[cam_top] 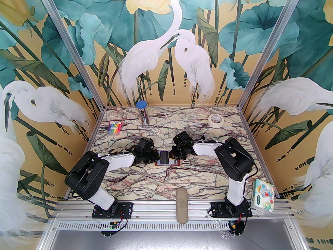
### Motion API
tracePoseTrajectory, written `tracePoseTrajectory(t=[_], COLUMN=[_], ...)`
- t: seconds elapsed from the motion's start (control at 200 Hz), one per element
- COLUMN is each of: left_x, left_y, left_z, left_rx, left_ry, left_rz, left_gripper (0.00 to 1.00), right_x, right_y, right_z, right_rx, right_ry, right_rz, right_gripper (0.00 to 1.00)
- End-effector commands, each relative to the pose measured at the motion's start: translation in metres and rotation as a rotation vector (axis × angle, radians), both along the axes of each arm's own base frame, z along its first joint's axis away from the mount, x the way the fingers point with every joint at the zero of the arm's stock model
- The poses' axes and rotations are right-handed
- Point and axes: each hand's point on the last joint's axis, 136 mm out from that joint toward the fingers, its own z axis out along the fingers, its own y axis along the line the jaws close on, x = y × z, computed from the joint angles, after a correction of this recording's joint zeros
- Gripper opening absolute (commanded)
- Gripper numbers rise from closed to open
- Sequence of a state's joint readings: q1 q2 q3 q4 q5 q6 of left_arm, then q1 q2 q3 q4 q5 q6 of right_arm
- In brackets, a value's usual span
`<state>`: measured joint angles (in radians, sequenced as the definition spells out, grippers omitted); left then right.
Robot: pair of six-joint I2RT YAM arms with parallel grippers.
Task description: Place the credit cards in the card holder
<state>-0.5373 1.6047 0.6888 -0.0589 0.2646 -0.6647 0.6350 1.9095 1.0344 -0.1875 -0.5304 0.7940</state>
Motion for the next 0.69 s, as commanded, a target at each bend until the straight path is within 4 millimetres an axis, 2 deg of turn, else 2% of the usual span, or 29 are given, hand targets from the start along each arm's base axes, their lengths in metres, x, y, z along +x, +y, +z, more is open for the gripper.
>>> tracePoseTrajectory(t=[0.0,0.24,0.365,0.475,0.69], left_x=[-0.035,-0.035,-0.034,-0.031,-0.026], left_y=[0.025,0.025,0.024,0.023,0.019], left_z=[-0.043,-0.043,-0.040,-0.032,-0.003], left_rx=[0.124,0.121,0.117,0.111,0.080], left_ry=[0.144,0.142,0.136,0.118,0.060], left_rz=[0.008,0.009,0.009,0.006,-0.006], left_gripper=[0.13,0.13,0.15,0.17,0.22], right_x=[-0.010,-0.013,-0.013,-0.014,-0.016], right_y=[0.014,0.020,0.017,0.013,0.005], right_z=[-0.006,-0.006,-0.012,-0.020,-0.023], right_rx=[0.012,0.021,-0.004,-0.034,-0.065], right_ry=[0.035,0.042,0.047,0.053,0.051], right_rz=[0.024,0.038,0.039,0.035,0.034], right_gripper=[0.00,0.00,0.00,0.00,0.00])
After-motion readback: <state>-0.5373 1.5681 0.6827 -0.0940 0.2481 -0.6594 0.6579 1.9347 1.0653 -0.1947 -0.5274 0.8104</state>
